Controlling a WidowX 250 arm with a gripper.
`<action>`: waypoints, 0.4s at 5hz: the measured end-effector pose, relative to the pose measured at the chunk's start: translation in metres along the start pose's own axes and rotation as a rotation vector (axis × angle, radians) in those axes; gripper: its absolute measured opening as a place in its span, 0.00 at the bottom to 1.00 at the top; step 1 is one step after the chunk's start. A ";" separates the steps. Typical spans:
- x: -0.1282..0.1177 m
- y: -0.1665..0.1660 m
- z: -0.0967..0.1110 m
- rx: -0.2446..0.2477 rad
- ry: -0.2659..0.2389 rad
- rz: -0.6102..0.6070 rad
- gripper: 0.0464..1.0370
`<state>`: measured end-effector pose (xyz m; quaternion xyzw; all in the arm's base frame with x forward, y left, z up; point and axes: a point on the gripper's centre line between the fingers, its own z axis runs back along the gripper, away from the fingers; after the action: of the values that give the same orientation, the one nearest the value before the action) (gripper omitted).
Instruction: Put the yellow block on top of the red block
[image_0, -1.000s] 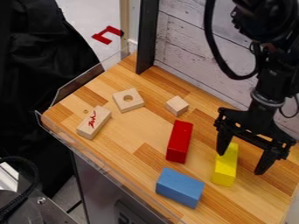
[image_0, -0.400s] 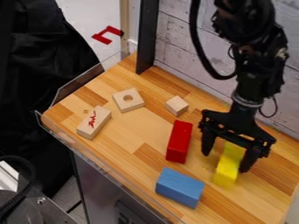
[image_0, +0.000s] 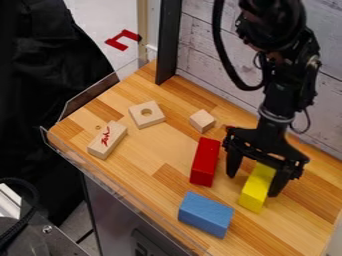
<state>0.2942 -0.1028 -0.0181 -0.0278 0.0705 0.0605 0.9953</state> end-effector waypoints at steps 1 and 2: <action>0.001 -0.001 -0.002 -0.006 -0.001 0.004 0.86; 0.000 -0.002 -0.002 -0.010 -0.001 0.005 0.56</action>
<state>0.2947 -0.1049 -0.0201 -0.0325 0.0695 0.0635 0.9950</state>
